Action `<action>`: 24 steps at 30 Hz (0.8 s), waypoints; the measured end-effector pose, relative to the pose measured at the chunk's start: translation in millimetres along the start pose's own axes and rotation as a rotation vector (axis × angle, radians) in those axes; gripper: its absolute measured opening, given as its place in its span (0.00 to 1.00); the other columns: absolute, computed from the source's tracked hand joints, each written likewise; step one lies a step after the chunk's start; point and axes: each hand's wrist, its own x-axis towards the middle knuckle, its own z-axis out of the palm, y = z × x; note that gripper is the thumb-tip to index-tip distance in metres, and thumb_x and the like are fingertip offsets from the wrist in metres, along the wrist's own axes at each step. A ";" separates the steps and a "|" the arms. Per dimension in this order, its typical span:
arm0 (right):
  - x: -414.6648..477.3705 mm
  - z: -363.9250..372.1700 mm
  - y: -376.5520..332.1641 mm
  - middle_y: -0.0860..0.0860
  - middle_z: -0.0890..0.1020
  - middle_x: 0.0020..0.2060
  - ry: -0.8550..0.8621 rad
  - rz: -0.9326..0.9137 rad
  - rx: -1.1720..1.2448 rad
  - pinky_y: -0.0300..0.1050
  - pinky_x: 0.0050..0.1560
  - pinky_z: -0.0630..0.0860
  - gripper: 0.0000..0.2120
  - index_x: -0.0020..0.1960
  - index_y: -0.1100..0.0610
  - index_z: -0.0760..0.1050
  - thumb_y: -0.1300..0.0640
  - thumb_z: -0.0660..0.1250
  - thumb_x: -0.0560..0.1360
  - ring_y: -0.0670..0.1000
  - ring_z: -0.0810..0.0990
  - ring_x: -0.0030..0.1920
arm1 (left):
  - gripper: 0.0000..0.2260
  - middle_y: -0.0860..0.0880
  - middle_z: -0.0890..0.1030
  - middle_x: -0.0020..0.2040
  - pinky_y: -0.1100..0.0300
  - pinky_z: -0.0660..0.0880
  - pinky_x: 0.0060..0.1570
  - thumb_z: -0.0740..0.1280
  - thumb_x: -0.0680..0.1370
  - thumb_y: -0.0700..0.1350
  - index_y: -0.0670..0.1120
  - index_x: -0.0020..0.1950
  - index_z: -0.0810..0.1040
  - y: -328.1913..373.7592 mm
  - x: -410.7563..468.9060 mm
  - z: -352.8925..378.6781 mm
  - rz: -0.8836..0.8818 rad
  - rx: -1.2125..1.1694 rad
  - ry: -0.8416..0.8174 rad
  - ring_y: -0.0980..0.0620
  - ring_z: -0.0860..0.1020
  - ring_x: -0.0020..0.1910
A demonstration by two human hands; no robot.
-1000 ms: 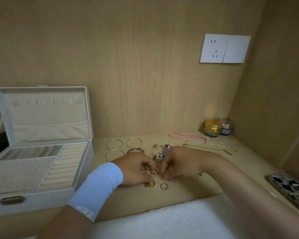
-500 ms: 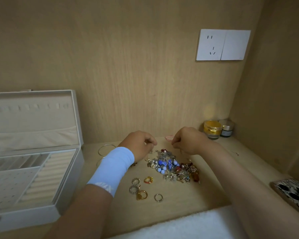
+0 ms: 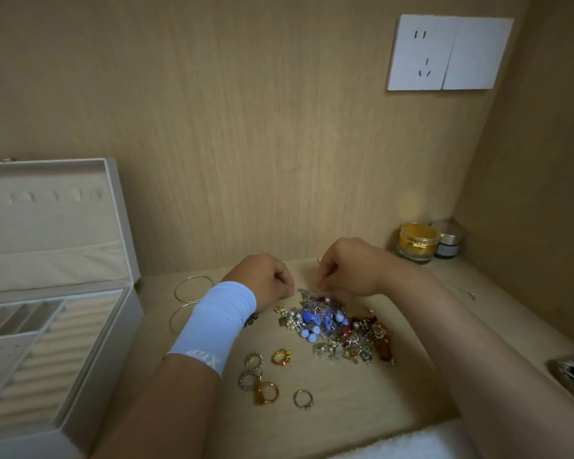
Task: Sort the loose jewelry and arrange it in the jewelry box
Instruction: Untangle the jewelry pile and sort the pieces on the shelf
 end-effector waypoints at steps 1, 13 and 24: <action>0.1 -1.0 1.4 0.42 0.84 0.39 0.019 -0.001 0.016 0.47 0.51 0.80 0.06 0.40 0.49 0.84 0.58 0.74 0.74 0.44 0.82 0.46 | 0.02 0.58 0.82 0.44 0.60 0.76 0.54 0.73 0.74 0.46 0.54 0.42 0.84 0.7 0.0 0.3 0.004 0.001 -0.009 0.57 0.80 0.48; -4.9 0.5 11.4 0.36 0.81 0.42 -0.007 0.038 -0.149 0.46 0.53 0.78 0.05 0.46 0.46 0.87 0.55 0.76 0.71 0.43 0.78 0.48 | 0.06 0.61 0.76 0.42 0.66 0.70 0.52 0.72 0.75 0.46 0.54 0.49 0.86 23.9 -3.6 9.0 0.144 0.038 -0.063 0.59 0.77 0.48; -11.0 -16.8 11.1 0.49 0.81 0.37 -0.011 -0.006 -0.016 0.40 0.39 0.71 0.09 0.51 0.60 0.83 0.57 0.66 0.80 0.45 0.75 0.36 | 0.09 0.56 0.83 0.51 0.62 0.74 0.56 0.68 0.78 0.44 0.52 0.56 0.83 35.1 -2.9 12.7 0.131 -0.266 -0.038 0.56 0.80 0.52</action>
